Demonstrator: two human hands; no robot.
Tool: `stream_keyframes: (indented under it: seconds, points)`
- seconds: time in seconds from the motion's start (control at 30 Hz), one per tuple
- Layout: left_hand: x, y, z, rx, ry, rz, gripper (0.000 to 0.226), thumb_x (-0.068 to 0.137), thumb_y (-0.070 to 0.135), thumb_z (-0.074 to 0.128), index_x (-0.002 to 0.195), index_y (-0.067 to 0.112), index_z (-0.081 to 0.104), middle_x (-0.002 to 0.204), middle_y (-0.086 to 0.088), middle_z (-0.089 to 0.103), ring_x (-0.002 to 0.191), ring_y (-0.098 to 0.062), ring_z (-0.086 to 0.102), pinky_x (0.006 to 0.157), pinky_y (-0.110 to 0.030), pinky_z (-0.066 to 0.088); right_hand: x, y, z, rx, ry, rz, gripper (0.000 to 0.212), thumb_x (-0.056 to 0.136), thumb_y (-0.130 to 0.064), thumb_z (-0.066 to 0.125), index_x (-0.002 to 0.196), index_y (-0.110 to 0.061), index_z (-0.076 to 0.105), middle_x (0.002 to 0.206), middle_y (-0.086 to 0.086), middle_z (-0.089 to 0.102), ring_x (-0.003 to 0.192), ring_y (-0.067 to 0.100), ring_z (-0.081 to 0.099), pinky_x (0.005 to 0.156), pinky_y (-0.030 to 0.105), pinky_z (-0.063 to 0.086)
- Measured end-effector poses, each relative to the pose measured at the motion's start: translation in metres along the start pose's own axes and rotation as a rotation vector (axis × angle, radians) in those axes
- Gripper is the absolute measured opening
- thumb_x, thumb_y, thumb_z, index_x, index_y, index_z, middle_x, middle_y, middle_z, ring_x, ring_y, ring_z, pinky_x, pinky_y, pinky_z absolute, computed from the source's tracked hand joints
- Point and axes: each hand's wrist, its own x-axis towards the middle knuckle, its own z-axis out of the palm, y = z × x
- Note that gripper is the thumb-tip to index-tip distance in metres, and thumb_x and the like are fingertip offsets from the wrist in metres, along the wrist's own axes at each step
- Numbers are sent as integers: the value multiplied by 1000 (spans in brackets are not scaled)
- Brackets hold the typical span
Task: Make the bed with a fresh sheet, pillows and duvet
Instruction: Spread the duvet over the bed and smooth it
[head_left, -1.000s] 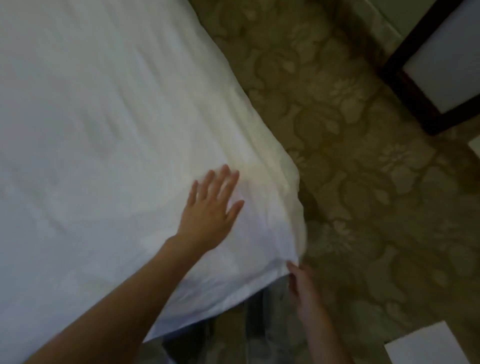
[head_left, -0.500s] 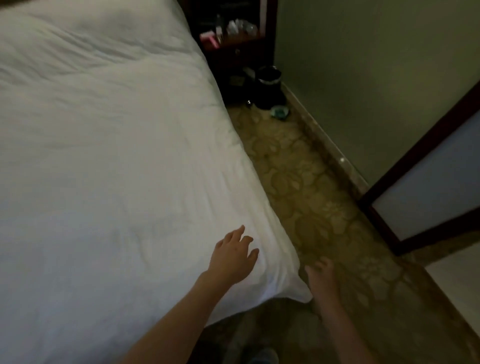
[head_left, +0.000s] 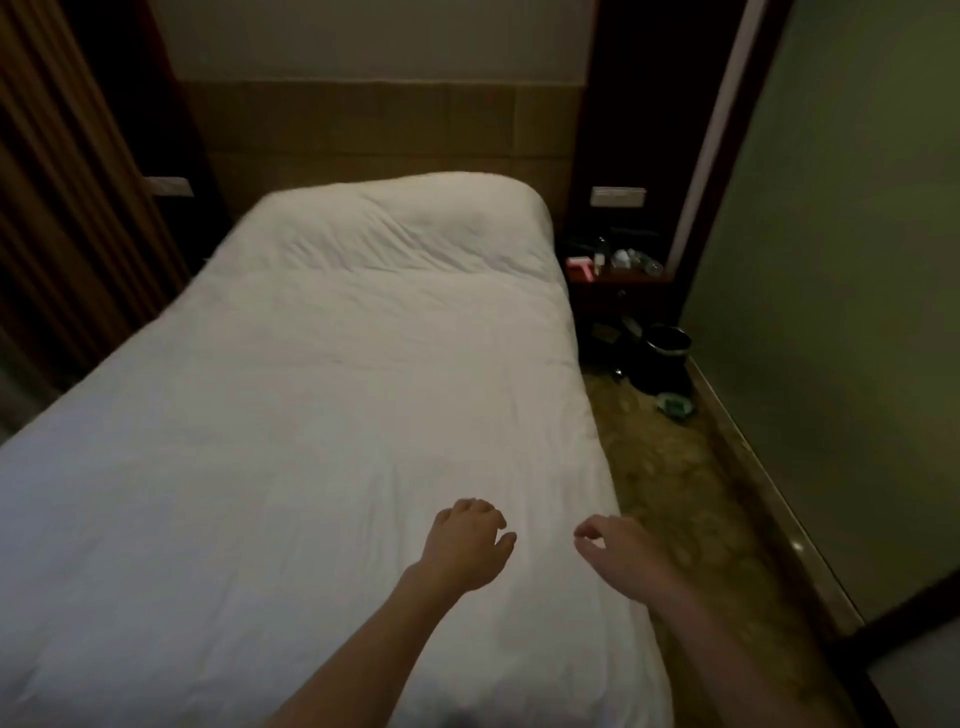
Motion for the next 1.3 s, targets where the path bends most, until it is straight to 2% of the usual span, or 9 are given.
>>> stream_keyframes:
  seconds: [0.17, 0.3, 0.43, 0.67, 0.9, 1.0, 1.1, 1.2, 1.3]
  points:
    - [-21, -20, -3, -3, 6, -74, 44, 101, 41, 35, 134, 17, 50, 147, -1, 40, 140, -19, 27, 112, -36, 22, -9, -21, -6, -337, -178, -122, 41, 99, -46, 41, 133, -26, 52, 140, 1, 48, 131, 17, 40, 105, 30, 33]
    - [-19, -14, 0, 17, -9, -60, 44, 101, 41, 35, 134, 17, 50, 147, -1, 40, 139, -19, 27, 113, -35, 23, -17, -12, -10, -329, -276, -88, 43, 97, -47, 41, 132, -25, 52, 141, 4, 46, 132, 20, 38, 106, 33, 33]
    - [2, 17, 3, 45, -6, 51, 44, 101, 43, 34, 134, 19, 49, 148, 1, 39, 140, -17, 26, 112, -33, 23, -30, 13, -24, -266, -231, -20, 43, 97, -47, 42, 133, -24, 52, 142, 7, 44, 133, 21, 38, 106, 32, 34]
    - [49, 94, 3, 124, -48, 274, 43, 100, 43, 34, 133, 20, 50, 146, 2, 41, 139, -17, 29, 112, -34, 25, -54, 78, -57, -139, -83, 163, 41, 95, -43, 46, 125, -19, 59, 129, 5, 58, 116, 20, 53, 92, 26, 41]
    - [104, 191, 22, 112, -90, 423, 39, 101, 41, 35, 129, 21, 53, 137, 3, 50, 129, -18, 40, 105, -32, 33, -78, 168, -89, -37, -40, 374, 40, 93, -49, 40, 124, -29, 56, 129, -5, 58, 119, 17, 51, 102, 31, 34]
    - [135, 238, 36, 90, -150, 422, 38, 100, 41, 35, 125, 19, 53, 129, -1, 53, 122, -22, 46, 102, -34, 38, -77, 219, -110, -7, -80, 409, 40, 94, -51, 39, 125, -30, 55, 129, -7, 58, 119, 16, 51, 103, 31, 35]
    - [173, 289, 46, 57, -181, 408, 53, 94, 49, 26, 122, 16, 57, 124, -1, 55, 120, -23, 49, 100, -35, 39, -62, 268, -140, 15, -80, 418, 40, 96, -49, 38, 126, -30, 55, 129, -7, 58, 119, 16, 52, 100, 27, 37]
    - [205, 336, 47, 24, -204, 373, 41, 100, 37, 34, 127, 14, 56, 129, -5, 54, 121, -24, 47, 103, -38, 37, -43, 314, -172, 53, -73, 417, 40, 96, -47, 40, 128, -29, 54, 130, -6, 58, 117, 14, 54, 97, 26, 40]
    - [230, 369, 46, -59, -246, 357, 40, 101, 40, 36, 131, 19, 52, 132, -1, 53, 123, -20, 47, 105, -33, 37, -22, 351, -198, 88, -75, 403, 37, 98, -43, 41, 128, -26, 54, 128, -6, 57, 114, 12, 54, 91, 24, 43]
